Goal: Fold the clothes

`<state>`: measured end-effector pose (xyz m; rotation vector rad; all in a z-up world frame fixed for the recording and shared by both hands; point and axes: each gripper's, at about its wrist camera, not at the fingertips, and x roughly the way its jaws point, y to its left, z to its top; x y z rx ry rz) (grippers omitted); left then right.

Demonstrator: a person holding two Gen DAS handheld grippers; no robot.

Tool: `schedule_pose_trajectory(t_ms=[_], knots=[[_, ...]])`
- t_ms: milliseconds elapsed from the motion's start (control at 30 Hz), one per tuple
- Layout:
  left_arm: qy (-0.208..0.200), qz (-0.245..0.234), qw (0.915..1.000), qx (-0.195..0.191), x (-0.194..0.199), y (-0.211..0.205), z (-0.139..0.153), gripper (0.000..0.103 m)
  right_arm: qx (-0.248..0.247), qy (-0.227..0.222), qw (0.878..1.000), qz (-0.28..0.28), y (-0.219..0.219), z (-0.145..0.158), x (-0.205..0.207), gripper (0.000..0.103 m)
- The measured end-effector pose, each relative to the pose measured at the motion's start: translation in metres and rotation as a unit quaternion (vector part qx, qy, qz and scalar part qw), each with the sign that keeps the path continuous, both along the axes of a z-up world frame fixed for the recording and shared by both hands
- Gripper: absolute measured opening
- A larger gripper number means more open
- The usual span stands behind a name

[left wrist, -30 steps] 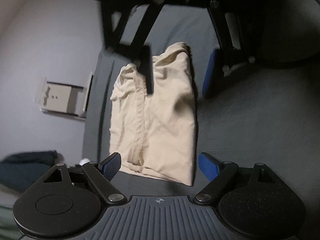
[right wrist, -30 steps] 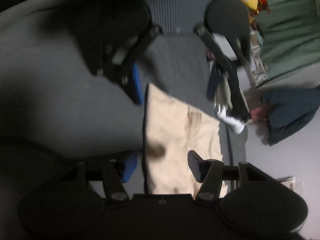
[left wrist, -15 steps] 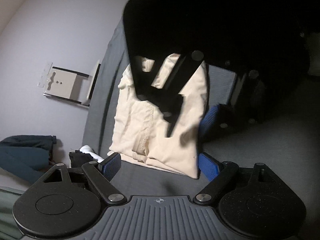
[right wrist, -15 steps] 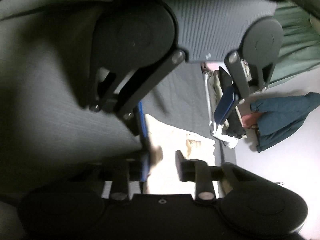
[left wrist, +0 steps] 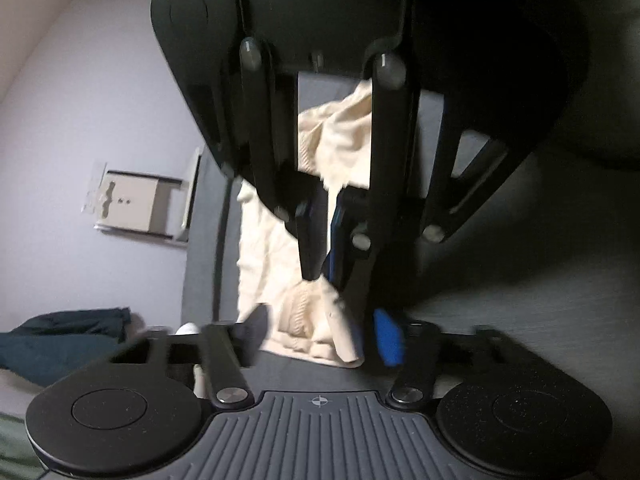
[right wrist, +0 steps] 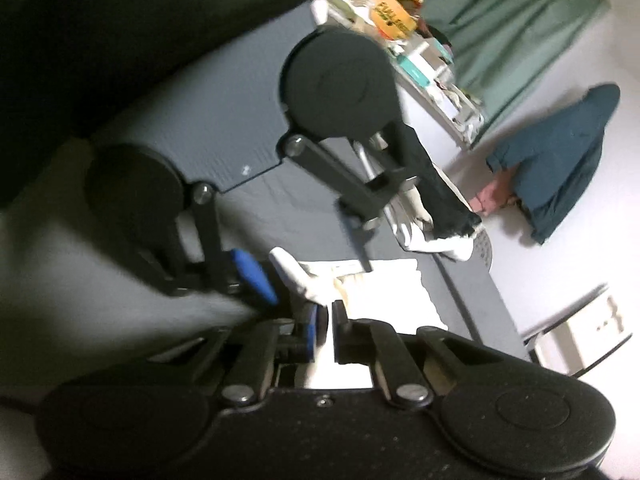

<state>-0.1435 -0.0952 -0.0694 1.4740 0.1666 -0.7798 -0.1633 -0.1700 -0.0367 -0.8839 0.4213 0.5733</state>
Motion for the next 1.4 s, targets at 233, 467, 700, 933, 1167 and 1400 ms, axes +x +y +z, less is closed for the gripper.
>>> schedule_pose_trajectory(t_ms=[233, 467, 700, 933, 1167, 1400], knots=[[-0.021, -0.011, 0.9997, 0.009, -0.001, -0.007, -0.007, 0.031, 0.036, 0.031, 0.999, -0.009, -0.010, 0.009, 0.006, 0.008], [-0.005, 0.000, 0.9999, 0.010, -0.002, -0.009, -0.010, 0.003, 0.027, 0.030, 0.999, -0.004, -0.007, 0.012, -0.017, 0.009], [0.018, 0.047, 0.9981, -0.034, 0.006, -0.011, 0.003, 0.003, -0.029, 0.030, 0.999, -0.021, -0.010, -0.002, -0.036, 0.059], [0.050, 0.092, 0.9897, -0.097, 0.017, -0.008, 0.021, 0.003, -0.078, -0.058, 0.994, -0.039, 0.002, -0.021, -0.042, 0.082], [0.064, 0.112, 0.9845, -0.118, 0.022, 0.001, 0.029, 0.003, -0.106, -0.088, 0.989, -0.049, 0.010, -0.031, -0.029, 0.073], [0.078, 0.127, 0.9796, -0.135, 0.040, 0.006, 0.027, 0.003, -0.180, -0.095, 0.976, -0.075, -0.012, -0.038, -0.028, 0.063]])
